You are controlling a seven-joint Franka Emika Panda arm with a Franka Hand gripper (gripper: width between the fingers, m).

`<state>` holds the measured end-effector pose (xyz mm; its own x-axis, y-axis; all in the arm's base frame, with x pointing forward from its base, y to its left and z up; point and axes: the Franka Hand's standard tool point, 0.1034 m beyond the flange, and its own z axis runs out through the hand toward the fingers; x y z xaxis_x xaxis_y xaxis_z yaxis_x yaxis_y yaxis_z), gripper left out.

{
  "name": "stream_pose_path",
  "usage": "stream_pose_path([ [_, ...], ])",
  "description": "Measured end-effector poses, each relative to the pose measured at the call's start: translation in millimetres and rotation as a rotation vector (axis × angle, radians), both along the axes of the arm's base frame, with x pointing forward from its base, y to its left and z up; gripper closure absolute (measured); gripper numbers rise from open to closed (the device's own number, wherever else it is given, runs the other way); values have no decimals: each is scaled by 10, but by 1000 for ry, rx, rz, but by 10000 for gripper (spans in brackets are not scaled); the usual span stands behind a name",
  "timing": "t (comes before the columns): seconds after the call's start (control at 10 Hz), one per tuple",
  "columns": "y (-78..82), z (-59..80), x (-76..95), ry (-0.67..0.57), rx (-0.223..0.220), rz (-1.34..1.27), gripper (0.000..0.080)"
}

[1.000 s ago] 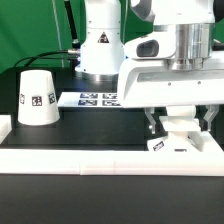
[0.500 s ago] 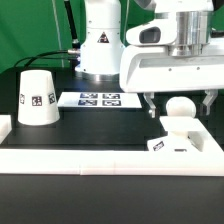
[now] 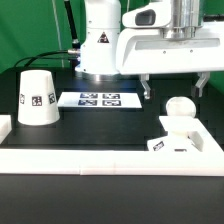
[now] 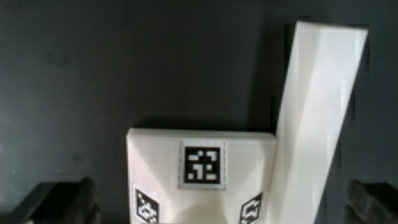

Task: Assemble lamp

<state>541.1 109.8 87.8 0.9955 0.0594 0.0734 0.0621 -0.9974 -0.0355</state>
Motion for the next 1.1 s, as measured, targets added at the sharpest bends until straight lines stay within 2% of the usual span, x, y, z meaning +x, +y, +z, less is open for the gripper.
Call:
stream_pose_path([
  [0.2, 72, -26, -14, -58, 17, 24, 101],
  [0.6, 73, -44, -36, -50, 18, 14, 101],
  [0.9, 224, -186, -301, -31, 24, 11, 101],
  [1.1, 302, -239, -408, -20, 26, 20, 101],
])
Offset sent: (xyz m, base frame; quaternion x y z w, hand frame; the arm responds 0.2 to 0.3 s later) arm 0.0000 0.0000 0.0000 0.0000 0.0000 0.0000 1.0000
